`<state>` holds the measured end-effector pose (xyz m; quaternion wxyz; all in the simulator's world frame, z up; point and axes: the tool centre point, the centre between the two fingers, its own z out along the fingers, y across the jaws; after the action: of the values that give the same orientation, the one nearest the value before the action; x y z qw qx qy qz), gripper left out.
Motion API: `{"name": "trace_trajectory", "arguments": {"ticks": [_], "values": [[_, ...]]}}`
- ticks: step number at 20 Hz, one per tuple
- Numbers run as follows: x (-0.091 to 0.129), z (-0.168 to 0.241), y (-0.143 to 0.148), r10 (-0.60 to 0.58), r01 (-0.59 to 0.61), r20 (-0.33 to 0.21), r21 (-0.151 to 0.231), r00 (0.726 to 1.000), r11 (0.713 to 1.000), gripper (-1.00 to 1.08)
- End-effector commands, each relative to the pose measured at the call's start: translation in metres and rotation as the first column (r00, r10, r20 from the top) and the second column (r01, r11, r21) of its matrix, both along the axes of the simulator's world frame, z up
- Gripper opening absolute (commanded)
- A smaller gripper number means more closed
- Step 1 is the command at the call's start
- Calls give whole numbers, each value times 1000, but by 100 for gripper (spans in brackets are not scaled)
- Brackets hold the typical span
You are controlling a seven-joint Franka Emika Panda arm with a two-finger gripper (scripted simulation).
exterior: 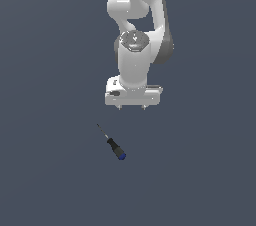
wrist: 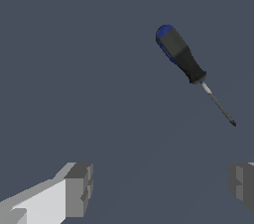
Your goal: Pick up the object and move it to a goal position.
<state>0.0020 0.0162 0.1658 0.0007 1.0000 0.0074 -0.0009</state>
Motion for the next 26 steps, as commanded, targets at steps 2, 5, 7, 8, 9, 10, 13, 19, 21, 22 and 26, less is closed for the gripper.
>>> {"name": "trace_trajectory", "arguments": {"ticks": [2,5,7,8,9,10,13,19,21,22,26], "values": [[0,0,0,0,0,1,0,1000,1000,100],[3,6,1,7,-7,13,0,1000,1000,100],[6,12,2,14,-14,27,1,1000,1000,100],[7,14,2,17,-17,33,1,999,1000,100],[8,16,3,19,-19,36,1,999,1000,100],[8,16,3,20,-20,38,1,999,1000,100],[8,16,3,18,-18,36,1,999,1000,100],[10,14,1,33,-33,35,0,999,999,100],[12,12,-1,47,-47,35,-2,998,999,100],[13,10,-2,56,-56,34,-3,998,998,100],[19,4,-8,101,-101,31,-6,994,995,100]]}}
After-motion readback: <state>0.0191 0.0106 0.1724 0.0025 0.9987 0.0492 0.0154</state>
